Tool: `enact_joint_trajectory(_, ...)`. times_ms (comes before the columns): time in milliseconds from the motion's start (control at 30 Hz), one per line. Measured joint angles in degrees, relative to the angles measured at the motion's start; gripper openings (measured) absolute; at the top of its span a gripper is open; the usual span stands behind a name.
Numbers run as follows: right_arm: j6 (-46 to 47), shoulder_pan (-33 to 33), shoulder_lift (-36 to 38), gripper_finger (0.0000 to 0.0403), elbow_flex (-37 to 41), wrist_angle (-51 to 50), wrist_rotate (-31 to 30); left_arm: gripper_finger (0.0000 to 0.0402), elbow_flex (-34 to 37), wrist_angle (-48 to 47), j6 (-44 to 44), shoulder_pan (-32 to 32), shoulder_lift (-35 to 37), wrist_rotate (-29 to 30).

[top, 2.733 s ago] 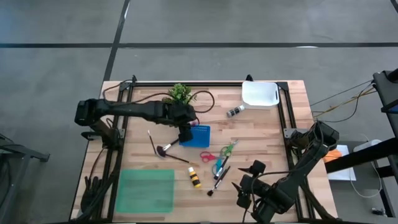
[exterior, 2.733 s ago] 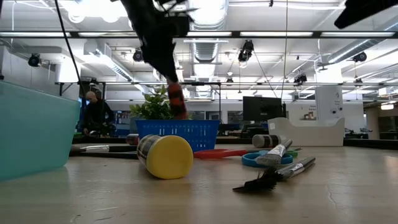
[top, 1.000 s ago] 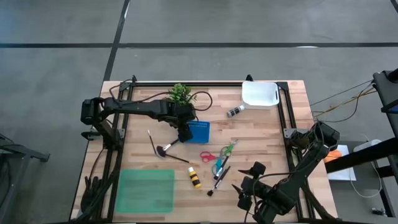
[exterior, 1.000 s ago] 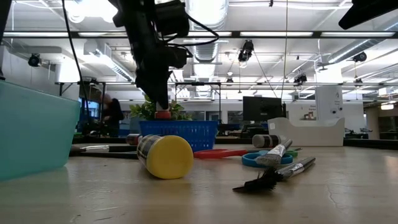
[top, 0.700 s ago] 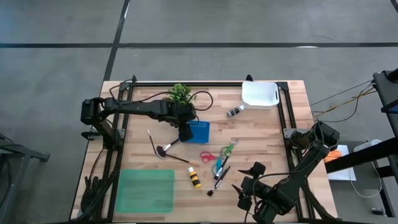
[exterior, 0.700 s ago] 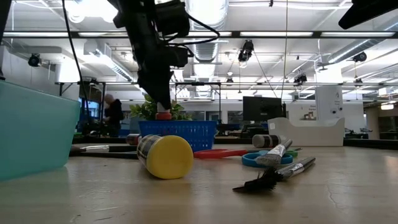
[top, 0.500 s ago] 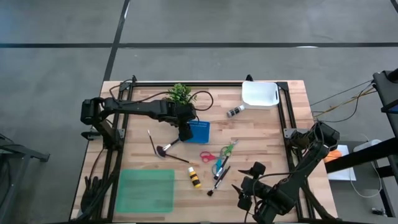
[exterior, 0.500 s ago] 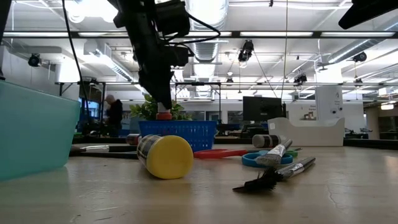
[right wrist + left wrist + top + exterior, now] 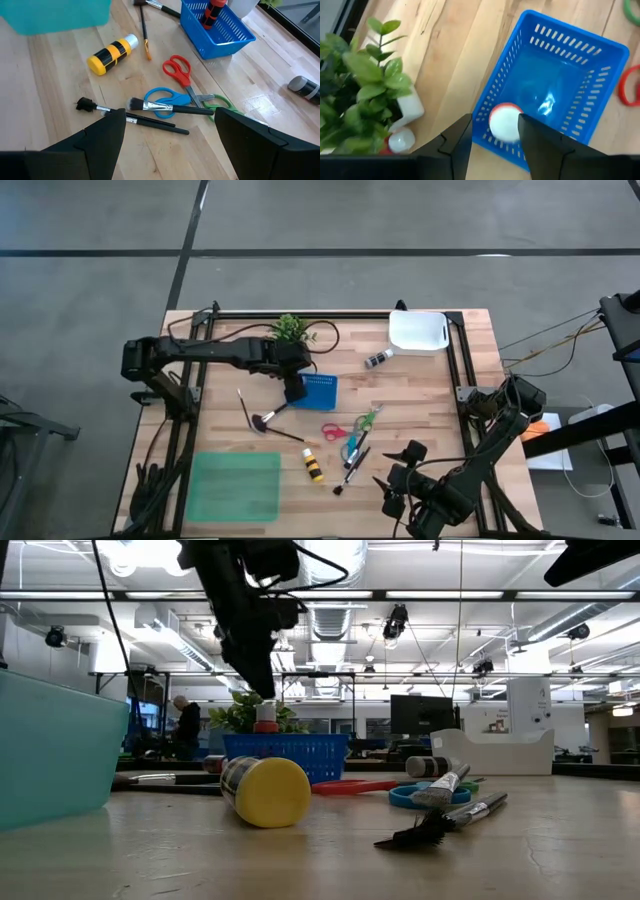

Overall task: Pick & Place Paint Supplies
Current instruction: Put the yellow paint into the blue bin

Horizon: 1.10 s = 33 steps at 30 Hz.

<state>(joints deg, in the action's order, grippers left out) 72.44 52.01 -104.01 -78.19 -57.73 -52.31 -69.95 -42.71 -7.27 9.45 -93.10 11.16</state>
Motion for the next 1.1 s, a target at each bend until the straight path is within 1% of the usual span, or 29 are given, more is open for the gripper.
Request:
enact_joint_trajectory(100,0.0,0.0,0.0,0.0305,0.0,0.0,0.0,0.0167,0.0,-3.2,-0.3,-0.2,1.5,-1.6)
enact_joint_trajectory(233,0.0,0.0,0.0,0.0305,0.0,0.1,0.1,0.0167,0.7,-7.9,0.6,-2.0,2.3,-8.8)
enact_joint_trajectory(300,-0.1,0.0,0.0,0.0305,0.0,0.1,0.1,0.0167,2.5,-8.5,5.0,-4.2,2.3,-11.9)
enact_joint_trajectory(367,-0.2,0.0,0.0,0.0305,0.0,0.1,0.1,0.0166,5.1,-6.1,10.3,-7.3,2.2,-12.1)
enact_joint_trajectory(433,-0.2,0.0,0.0,0.0305,0.0,0.1,0.1,0.0164,8.2,-2.6,14.7,-10.5,2.1,-10.3)
enact_joint_trajectory(467,-0.2,0.1,0.0,0.0305,0.0,0.1,0.1,0.0164,9.7,-1.2,16.4,-12.2,2.1,-8.3)
enact_joint_trajectory(500,-0.2,0.2,0.0,0.0305,0.0,0.1,0.1,0.0164,11.0,0.4,17.4,-13.8,2.0,-5.2)
enact_joint_trajectory(600,-0.2,0.3,0.0,0.0305,0.0,0.2,0.2,0.0164,13.9,4.2,17.4,-17.9,2.0,6.4)
enact_joint_trajectory(633,-0.2,0.3,0.0,0.0305,0.0,0.2,0.3,0.0164,14.6,4.8,17.0,-18.8,2.0,8.9)
enact_joint_trajectory(667,-0.1,0.3,0.0,0.0305,0.0,0.2,0.3,0.0164,15.0,5.6,16.6,-19.4,2.0,10.2)
enact_joint_trajectory(900,0.0,0.2,0.0,0.0305,0.0,0.6,0.3,0.0164,15.9,9.8,14.9,-20.0,2.0,10.4)
enact_joint_trajectory(1000,-0.2,0.3,0.0,0.0305,0.0,1.0,0.3,0.0164,15.9,11.2,15.9,-19.7,2.0,8.6)
enact_joint_trajectory(1100,-0.3,0.3,0.0,0.0305,0.0,1.1,0.3,0.0164,15.9,12.3,16.3,-19.5,1.8,8.1)
